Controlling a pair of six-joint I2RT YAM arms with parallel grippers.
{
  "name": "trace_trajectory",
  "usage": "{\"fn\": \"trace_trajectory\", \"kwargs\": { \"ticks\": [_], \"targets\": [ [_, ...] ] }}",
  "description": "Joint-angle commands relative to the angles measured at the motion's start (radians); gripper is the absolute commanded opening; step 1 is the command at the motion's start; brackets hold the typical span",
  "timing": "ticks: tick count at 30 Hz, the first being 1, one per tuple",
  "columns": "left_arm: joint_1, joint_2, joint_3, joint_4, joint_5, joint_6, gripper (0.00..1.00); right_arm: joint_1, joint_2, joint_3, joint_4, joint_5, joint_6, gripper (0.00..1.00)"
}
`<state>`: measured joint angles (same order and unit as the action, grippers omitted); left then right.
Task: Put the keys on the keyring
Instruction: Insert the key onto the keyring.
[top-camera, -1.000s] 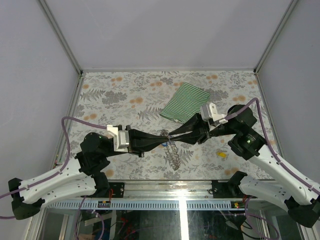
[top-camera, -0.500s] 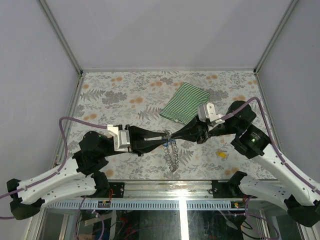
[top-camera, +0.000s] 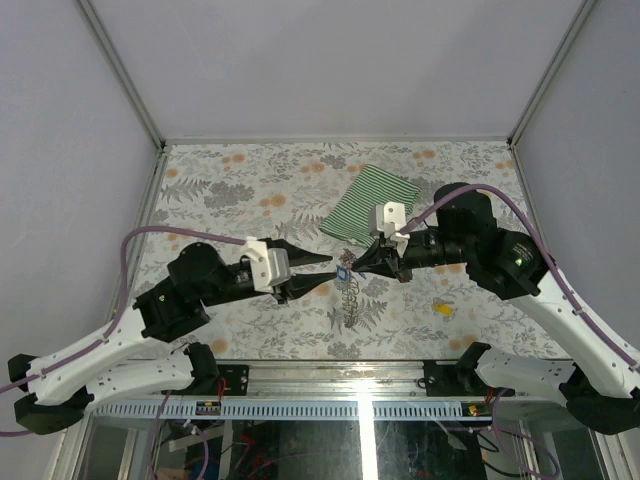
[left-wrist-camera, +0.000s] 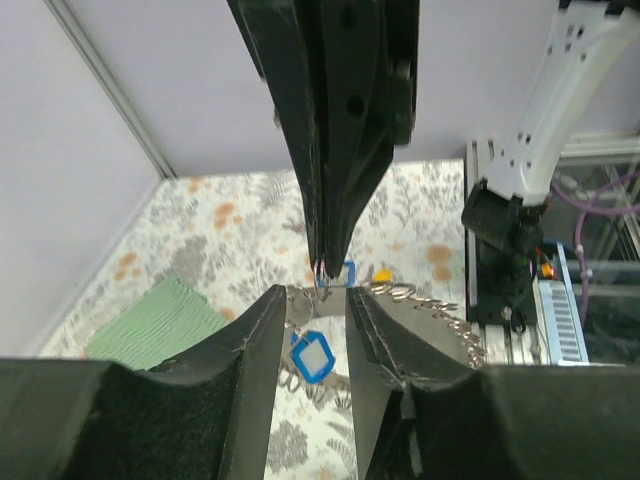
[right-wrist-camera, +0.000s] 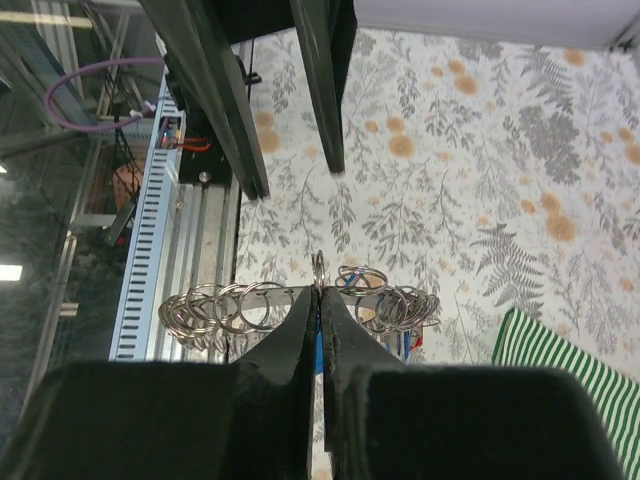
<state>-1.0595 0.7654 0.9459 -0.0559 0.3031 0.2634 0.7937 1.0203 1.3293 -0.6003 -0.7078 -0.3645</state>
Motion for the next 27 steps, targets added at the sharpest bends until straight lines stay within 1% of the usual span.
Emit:
{"fn": "trace_trajectory", "kwargs": {
  "ticks": [1, 8, 12, 20, 27],
  "targets": [
    [-0.005, 0.037, 0.021, -0.084, 0.003, 0.026, 0.32, 0.048, 0.042, 0.122, -0.133, 0.108, -0.03, 0.0],
    [-0.005, 0.088, 0.032, -0.092, 0.045, 0.036, 0.32, 0.104, 0.144, 0.297, -0.302, 0.184, -0.034, 0.0],
    [-0.004, 0.092, 0.032, -0.085, 0.057, 0.041, 0.32, 0.122, 0.194, 0.377, -0.397, 0.224, -0.037, 0.0],
    [-0.005, 0.082, 0.008, -0.027, 0.049, 0.041, 0.31, 0.168, 0.266, 0.468, -0.501, 0.277, -0.026, 0.0],
    [-0.005, 0.089, -0.007, 0.019, 0.066, 0.029, 0.31, 0.195, 0.29, 0.487, -0.506, 0.29, -0.016, 0.0]
  ]
}}
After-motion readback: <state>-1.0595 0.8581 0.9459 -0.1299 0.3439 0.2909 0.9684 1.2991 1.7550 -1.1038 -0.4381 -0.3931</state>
